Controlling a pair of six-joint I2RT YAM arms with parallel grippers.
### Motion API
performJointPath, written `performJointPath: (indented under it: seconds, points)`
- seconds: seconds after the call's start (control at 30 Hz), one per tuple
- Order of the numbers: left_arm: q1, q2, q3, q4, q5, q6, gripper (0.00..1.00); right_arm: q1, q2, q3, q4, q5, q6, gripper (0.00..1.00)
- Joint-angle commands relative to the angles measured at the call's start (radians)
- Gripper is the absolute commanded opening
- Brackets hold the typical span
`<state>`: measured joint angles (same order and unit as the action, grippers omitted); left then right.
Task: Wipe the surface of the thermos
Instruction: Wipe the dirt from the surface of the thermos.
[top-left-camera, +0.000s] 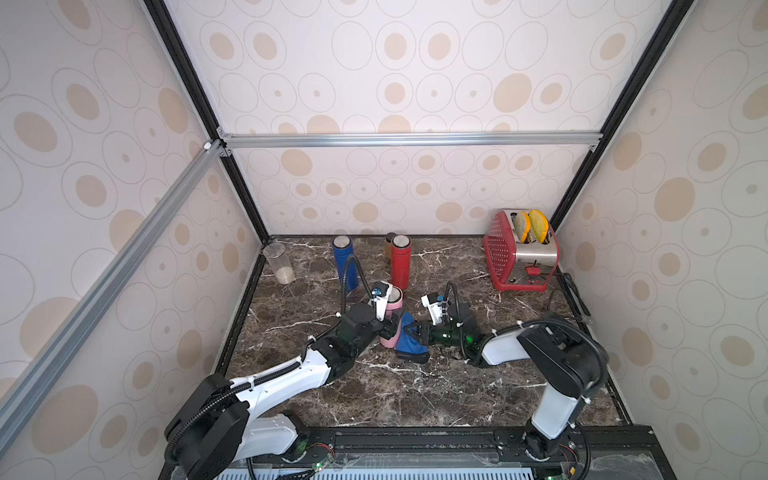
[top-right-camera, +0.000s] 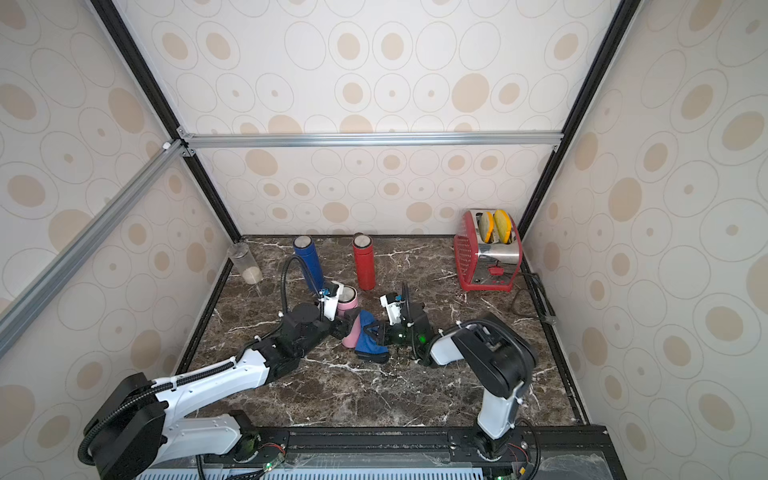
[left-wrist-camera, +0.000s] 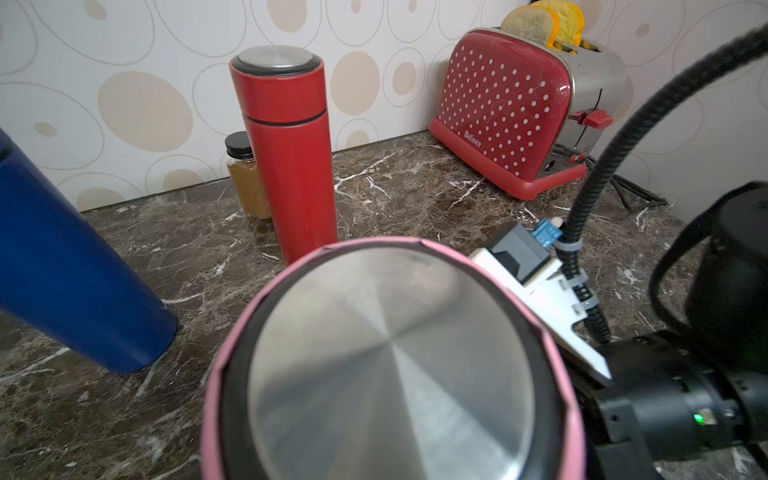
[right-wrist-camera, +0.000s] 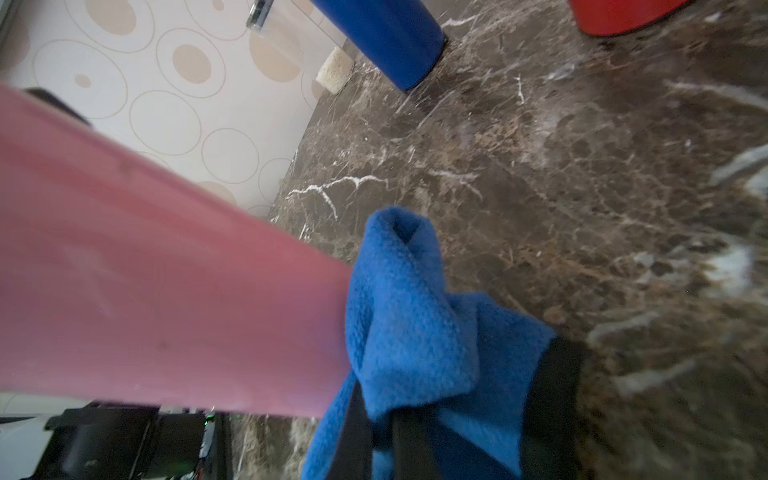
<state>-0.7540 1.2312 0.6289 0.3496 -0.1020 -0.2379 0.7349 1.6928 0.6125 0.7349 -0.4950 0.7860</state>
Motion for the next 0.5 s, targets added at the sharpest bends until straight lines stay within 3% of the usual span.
performJointPath:
  seconds: [0.0, 0.2, 0.47]
  points:
    - [-0.010, -0.036, 0.079, -0.050, 0.003, -0.061, 0.00, 0.033, -0.166, 0.077, -0.420, 0.061, -0.229, 0.00]
    - [-0.010, -0.066, 0.057, -0.080, -0.008, -0.070, 0.00, 0.041, -0.386, 0.134, -0.744, 0.189, -0.366, 0.00]
    - [-0.011, -0.123, 0.012, -0.125, -0.031, -0.066, 0.00, 0.060, -0.591, 0.143, -0.891, 0.240, -0.452, 0.00]
